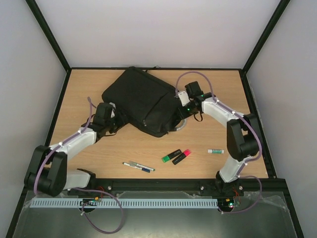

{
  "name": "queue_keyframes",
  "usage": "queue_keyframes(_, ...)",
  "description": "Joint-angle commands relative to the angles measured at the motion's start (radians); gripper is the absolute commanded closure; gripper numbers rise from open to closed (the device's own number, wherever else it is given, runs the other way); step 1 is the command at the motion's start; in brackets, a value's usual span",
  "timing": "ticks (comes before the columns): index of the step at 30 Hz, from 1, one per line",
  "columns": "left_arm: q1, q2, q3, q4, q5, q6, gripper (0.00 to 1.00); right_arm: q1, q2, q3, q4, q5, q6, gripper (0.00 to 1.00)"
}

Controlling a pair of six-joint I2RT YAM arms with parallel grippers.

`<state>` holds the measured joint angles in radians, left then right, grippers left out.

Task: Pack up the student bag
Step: Adjust the student bag at the center of the board.

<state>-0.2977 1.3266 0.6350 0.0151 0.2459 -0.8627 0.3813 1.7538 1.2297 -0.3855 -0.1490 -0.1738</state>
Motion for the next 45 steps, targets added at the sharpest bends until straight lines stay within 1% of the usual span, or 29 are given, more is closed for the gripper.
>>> queue_keyframes(1, -0.005, -0.134, -0.016, -0.140, -0.008, 0.076, 0.36, -0.031, -0.166, -0.093, -0.031, 0.016, -0.033, 0.50)
queue_keyframes(2, -0.006, -0.169, -0.010, -0.163, -0.024, 0.102, 0.34, -0.031, -0.213, -0.138, -0.028, 0.020, -0.048, 0.50)
queue_keyframes(3, -0.007, -0.204, -0.001, -0.186, -0.045, 0.119, 0.29, -0.031, -0.266, -0.178, -0.025, 0.017, -0.061, 0.50)
queue_keyframes(5, 0.010, -0.250, 0.010, -0.219, -0.074, 0.133, 0.15, -0.029, -0.368, -0.258, -0.029, -0.033, -0.094, 0.50)
queue_keyframes(6, 0.029, -0.256, 0.009, -0.209, -0.063, 0.142, 0.12, -0.028, -0.407, -0.293, -0.032, -0.060, -0.114, 0.51)
queue_keyframes(7, 0.055, -0.251, 0.003, -0.190, -0.033, 0.151, 0.11, -0.021, -0.440, -0.328, -0.033, -0.083, -0.136, 0.52)
queue_keyframes(8, 0.085, -0.231, 0.002, -0.180, -0.003, 0.147, 0.14, -0.011, -0.472, -0.357, -0.032, -0.098, -0.148, 0.53)
queue_keyframes(10, 0.161, -0.148, 0.026, -0.196, 0.054, 0.122, 0.25, 0.030, -0.519, -0.415, -0.013, -0.098, -0.158, 0.54)
queue_keyframes(12, 0.235, -0.036, 0.074, -0.190, 0.225, 0.183, 0.32, 0.069, -0.539, -0.451, 0.016, -0.092, -0.148, 0.55)
queue_keyframes(14, 0.290, 0.036, 0.059, -0.120, 0.397, 0.206, 0.30, 0.093, -0.529, -0.468, 0.054, -0.098, -0.120, 0.56)
queue_keyframes(15, 0.308, 0.033, 0.030, -0.049, 0.448, 0.188, 0.26, 0.105, -0.520, -0.473, 0.070, -0.103, -0.111, 0.57)
queue_keyframes(16, 0.306, 0.009, 0.015, -0.008, 0.455, 0.185, 0.21, 0.122, -0.507, -0.475, 0.083, -0.100, -0.106, 0.57)
queue_keyframes(17, 0.290, -0.019, 0.026, -0.015, 0.412, 0.209, 0.18, 0.139, -0.493, -0.474, 0.095, -0.090, -0.104, 0.57)
queue_keyframes(19, 0.213, -0.104, 0.101, -0.117, 0.186, 0.321, 0.13, 0.174, -0.464, -0.471, 0.120, -0.065, -0.105, 0.56)
queue_keyframes(20, 0.154, -0.171, 0.130, -0.154, 0.039, 0.363, 0.09, 0.188, -0.453, -0.470, 0.131, -0.059, -0.107, 0.56)
queue_keyframes(21, 0.096, -0.246, 0.140, -0.163, -0.089, 0.385, 0.04, 0.200, -0.443, -0.472, 0.145, -0.066, -0.107, 0.56)
queue_keyframes(22, 0.060, -0.314, 0.128, -0.138, -0.178, 0.398, 0.01, 0.206, -0.432, -0.471, 0.158, -0.079, -0.106, 0.55)
queue_keyframes(24, 0.053, -0.432, 0.080, -0.083, -0.279, 0.358, 0.01, 0.215, -0.396, -0.470, 0.188, -0.091, -0.100, 0.55)
queue_keyframes(26, 0.051, -0.484, 0.036, -0.091, -0.434, 0.210, 0.01, 0.226, -0.360, -0.460, 0.213, -0.080, -0.084, 0.56)
queue_keyframes(27, 0.054, -0.492, 0.025, -0.068, -0.413, 0.211, 0.01, 0.229, -0.341, -0.454, 0.223, -0.072, -0.069, 0.56)
queue_keyframes(29, 0.052, -0.485, 0.002, -0.024, -0.289, 0.299, 0.01, 0.234, -0.305, -0.435, 0.233, -0.071, -0.048, 0.56)
queue_keyframes(30, 0.052, -0.478, -0.002, -0.019, -0.240, 0.331, 0.05, 0.237, -0.288, -0.425, 0.237, -0.073, -0.038, 0.56)
queue_keyframes(32, 0.051, -0.459, 0.003, -0.019, -0.138, 0.416, 0.17, 0.247, -0.257, -0.407, 0.244, -0.074, -0.022, 0.57)
queue_keyframes(33, 0.049, -0.452, 0.012, -0.030, -0.110, 0.448, 0.23, 0.252, -0.245, -0.404, 0.250, -0.075, -0.016, 0.57)
queue_keyframes(35, 0.050, -0.442, 0.021, -0.051, -0.109, 0.455, 0.25, 0.266, -0.224, -0.400, 0.263, -0.074, -0.006, 0.59)
queue_keyframes(41, 0.050, -0.441, 0.015, -0.044, -0.112, 0.447, 0.25, 0.292, -0.178, -0.388, 0.296, -0.049, 0.027, 0.60)
queue_keyframes(45, 0.051, -0.438, 0.012, -0.044, -0.099, 0.445, 0.25, 0.292, -0.151, -0.381, 0.318, 0.015, 0.045, 0.66)
